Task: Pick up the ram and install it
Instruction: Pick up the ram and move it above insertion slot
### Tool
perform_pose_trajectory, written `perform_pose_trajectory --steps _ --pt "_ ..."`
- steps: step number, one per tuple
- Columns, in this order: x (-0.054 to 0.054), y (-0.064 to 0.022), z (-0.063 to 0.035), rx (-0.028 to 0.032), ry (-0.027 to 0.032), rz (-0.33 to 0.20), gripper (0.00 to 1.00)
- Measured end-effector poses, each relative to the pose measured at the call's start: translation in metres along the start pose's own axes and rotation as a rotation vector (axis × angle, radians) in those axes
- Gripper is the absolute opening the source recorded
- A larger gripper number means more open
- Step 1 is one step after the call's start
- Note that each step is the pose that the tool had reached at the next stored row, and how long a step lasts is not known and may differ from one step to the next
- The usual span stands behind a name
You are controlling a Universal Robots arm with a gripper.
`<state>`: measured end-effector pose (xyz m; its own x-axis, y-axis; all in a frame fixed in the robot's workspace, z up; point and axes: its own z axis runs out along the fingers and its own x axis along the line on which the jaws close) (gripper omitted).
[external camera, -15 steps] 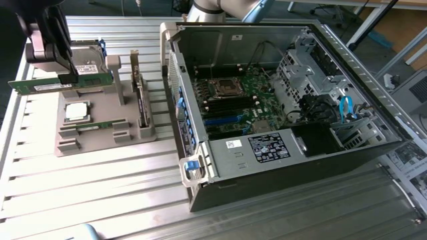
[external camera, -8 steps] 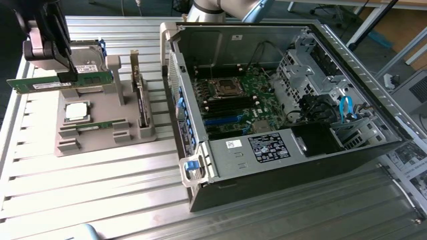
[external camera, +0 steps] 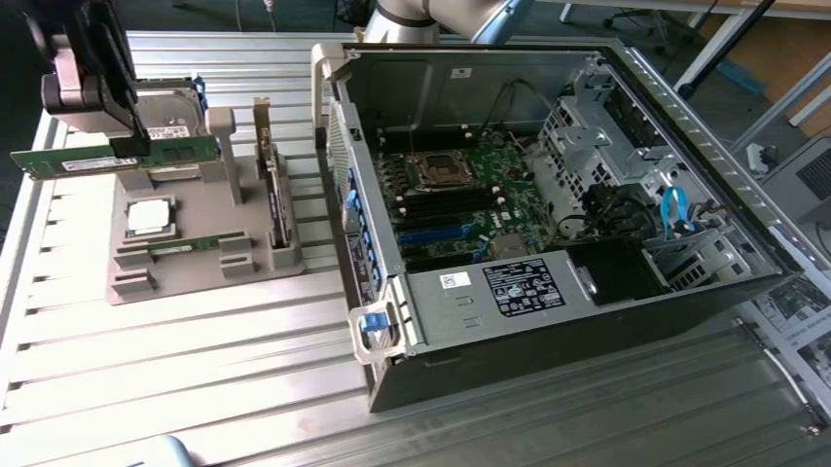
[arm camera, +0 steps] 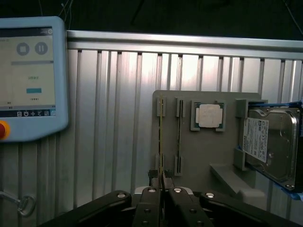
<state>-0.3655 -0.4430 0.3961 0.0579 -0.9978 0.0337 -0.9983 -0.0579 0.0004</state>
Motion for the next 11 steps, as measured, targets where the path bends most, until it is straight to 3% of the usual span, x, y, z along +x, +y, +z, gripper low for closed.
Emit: perform_pose_trajectory --steps 11 --pt "0.0002 0.0000 -0.0049 0.0000 0.0000 0.000 0.13"
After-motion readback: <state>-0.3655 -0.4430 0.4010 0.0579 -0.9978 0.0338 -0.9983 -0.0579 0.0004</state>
